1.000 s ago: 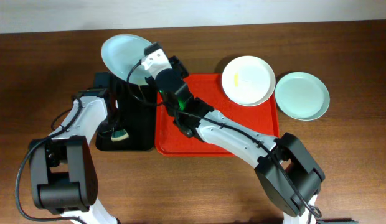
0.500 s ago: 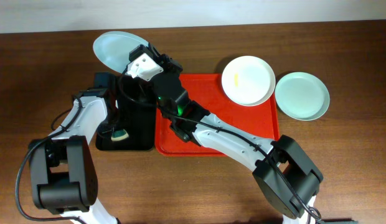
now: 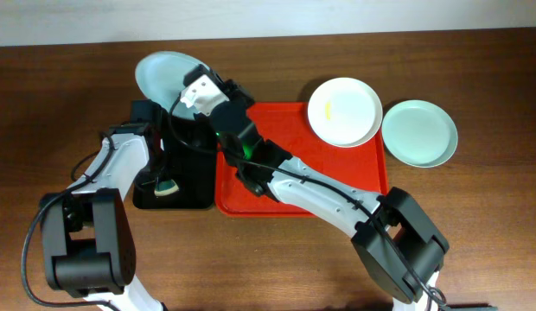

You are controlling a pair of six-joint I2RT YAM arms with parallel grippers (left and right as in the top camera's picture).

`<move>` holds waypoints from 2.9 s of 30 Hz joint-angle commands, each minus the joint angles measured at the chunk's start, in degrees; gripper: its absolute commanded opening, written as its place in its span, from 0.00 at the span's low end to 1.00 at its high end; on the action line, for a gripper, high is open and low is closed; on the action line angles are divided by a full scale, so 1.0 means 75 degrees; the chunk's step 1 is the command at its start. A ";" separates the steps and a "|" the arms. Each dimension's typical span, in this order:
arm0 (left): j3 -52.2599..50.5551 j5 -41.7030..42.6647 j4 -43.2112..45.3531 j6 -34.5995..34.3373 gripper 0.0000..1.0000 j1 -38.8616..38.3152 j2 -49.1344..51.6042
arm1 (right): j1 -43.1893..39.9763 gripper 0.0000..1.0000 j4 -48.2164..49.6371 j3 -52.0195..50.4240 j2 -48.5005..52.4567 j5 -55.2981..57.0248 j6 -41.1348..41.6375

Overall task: Clean dirty plates on tray and stack at the side
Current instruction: 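Carry the pale blue plate right and set it on the pale green plate, then release the pale blue plate and raise the right gripper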

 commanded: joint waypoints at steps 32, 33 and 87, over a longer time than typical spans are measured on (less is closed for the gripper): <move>-0.0079 -0.0105 0.0044 -0.0105 0.00 0.0012 -0.0210 | -0.8550 0.04 -0.9600 0.0058 -0.2975 -0.5164 0.5415; -0.0079 -0.0108 0.0047 -0.0105 0.00 0.0012 -0.0210 | -0.8953 0.04 -0.9597 0.0058 -0.2879 -0.5164 0.5418; -0.0079 -0.0105 0.0041 -0.0105 0.00 0.0012 -0.0210 | -0.7510 0.56 -1.1791 0.1993 -0.0058 -0.4724 0.3386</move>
